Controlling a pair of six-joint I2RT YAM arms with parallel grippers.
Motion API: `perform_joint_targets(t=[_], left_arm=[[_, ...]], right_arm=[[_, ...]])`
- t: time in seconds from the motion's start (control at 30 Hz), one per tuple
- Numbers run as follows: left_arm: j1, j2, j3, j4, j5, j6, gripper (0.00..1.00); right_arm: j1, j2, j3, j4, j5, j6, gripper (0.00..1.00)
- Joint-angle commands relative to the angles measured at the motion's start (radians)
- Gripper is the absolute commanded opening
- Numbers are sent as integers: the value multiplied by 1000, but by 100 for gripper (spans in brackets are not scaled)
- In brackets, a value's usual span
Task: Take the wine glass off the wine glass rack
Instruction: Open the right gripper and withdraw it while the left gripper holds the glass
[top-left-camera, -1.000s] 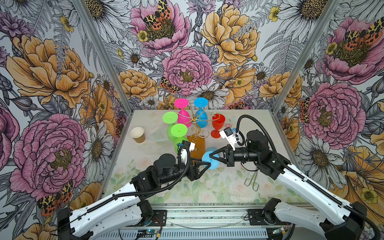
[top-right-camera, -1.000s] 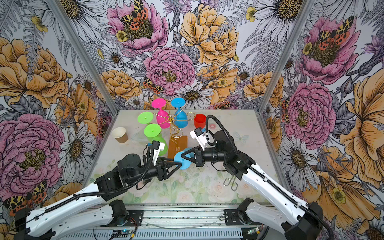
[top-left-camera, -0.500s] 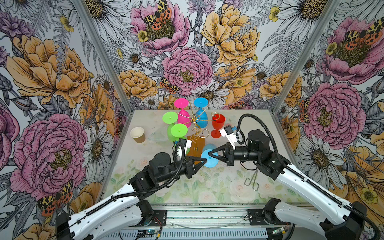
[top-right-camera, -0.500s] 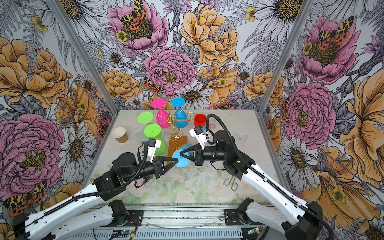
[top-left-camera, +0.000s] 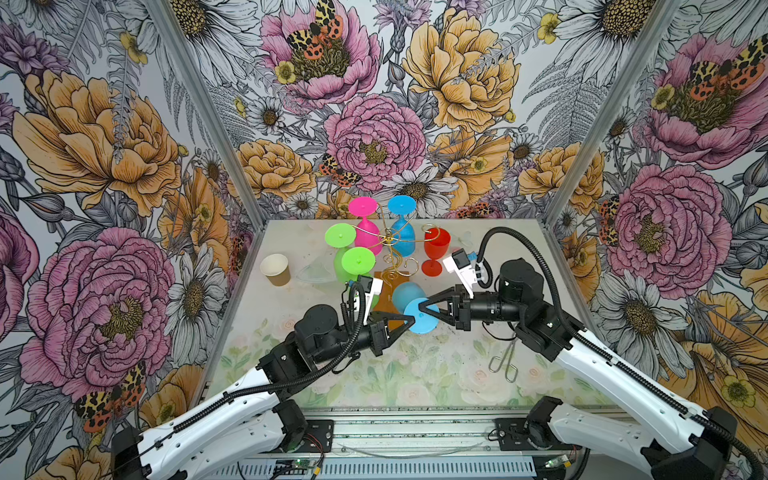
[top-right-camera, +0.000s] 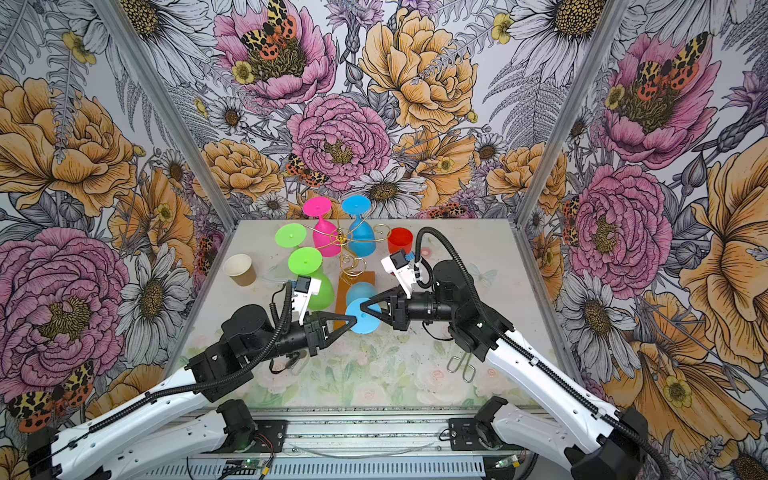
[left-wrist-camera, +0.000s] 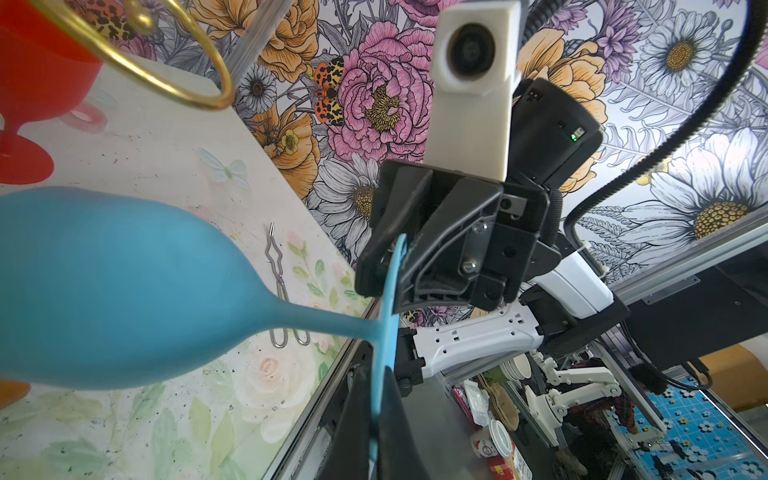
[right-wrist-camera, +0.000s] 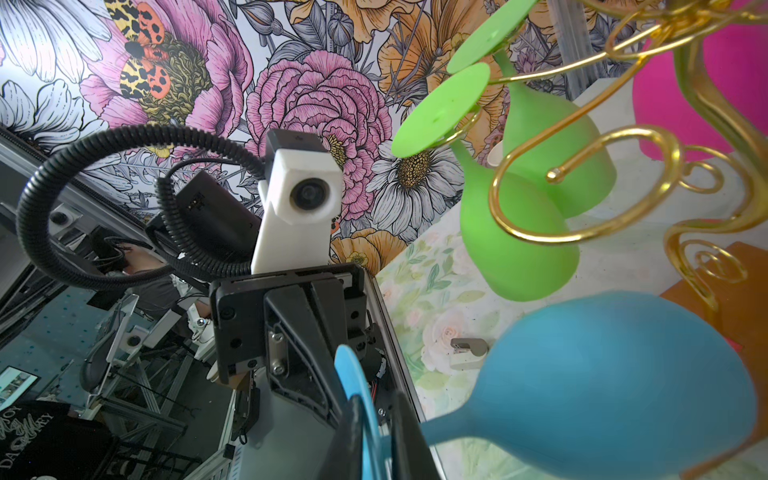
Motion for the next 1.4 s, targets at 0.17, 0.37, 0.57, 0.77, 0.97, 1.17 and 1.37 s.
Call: perform_joint_targets(t=[0.17,0.37,0.57,0.77,0.97,1.17,1.37], left_arm=[[10,20,-17,14,41,35,0],[5,65,-7,-2,99,105,0],[-82,103,52,-104,41,315,0],[-206,178,160,-327,-107,589,0],[-336,194,197,-398,-372,839,0],[-414,233,247,-515,-605,1109,0],[-486,279,245,-546,-769,1325,0]], right_arm=[[-47,-56,13,5,-5,42,43],[-158,-114,-1,-3,39,135,56],[-269,-79,29,-169,130,197,61],[-360,8,20,-291,129,221,63],[-431,67,53,-316,76,196,67],[-454,129,122,-337,22,189,75],[-446,162,193,-379,14,171,77]])
